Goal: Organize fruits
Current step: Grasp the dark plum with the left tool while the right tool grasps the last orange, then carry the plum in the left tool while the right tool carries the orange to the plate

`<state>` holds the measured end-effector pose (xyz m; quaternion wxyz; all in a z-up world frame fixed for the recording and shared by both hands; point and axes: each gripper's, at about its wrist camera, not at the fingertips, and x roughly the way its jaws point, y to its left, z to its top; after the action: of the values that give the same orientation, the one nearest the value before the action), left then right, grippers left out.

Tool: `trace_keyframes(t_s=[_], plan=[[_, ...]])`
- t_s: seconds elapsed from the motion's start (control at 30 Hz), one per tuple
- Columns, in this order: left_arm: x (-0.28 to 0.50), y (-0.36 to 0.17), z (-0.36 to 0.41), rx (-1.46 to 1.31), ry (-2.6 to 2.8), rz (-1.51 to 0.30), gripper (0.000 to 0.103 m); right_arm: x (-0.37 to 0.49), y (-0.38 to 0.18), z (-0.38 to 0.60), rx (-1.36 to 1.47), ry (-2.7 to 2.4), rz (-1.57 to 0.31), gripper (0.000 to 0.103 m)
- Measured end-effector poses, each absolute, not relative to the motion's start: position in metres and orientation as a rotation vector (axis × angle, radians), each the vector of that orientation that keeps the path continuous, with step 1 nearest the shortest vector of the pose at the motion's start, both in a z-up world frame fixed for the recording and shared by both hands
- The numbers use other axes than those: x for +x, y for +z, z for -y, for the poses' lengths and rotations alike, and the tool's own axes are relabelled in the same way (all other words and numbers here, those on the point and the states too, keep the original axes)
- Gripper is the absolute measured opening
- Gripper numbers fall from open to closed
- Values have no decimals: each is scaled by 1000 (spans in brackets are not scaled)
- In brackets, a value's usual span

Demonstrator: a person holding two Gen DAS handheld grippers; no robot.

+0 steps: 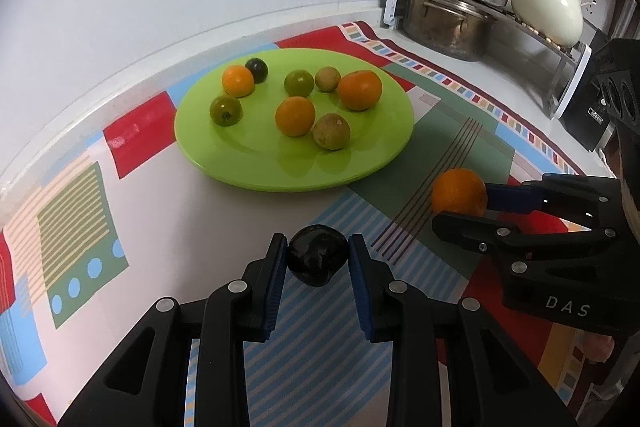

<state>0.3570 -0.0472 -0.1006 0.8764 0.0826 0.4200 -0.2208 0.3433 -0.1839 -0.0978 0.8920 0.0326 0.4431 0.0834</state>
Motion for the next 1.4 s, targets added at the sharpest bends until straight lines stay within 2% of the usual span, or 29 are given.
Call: trace_keyframes(t_s=[0.47, 0.97, 1.4], plan=[[333, -73, 44, 155, -448, -820, 31, 323, -68, 184, 68, 187, -849, 42], [306, -23, 43, 157, -438, -677, 31, 299, -26, 187, 83, 209, -737, 42], [311, 9, 45, 160, -432, -592, 31, 297, 5, 186, 83, 224, -652, 42]])
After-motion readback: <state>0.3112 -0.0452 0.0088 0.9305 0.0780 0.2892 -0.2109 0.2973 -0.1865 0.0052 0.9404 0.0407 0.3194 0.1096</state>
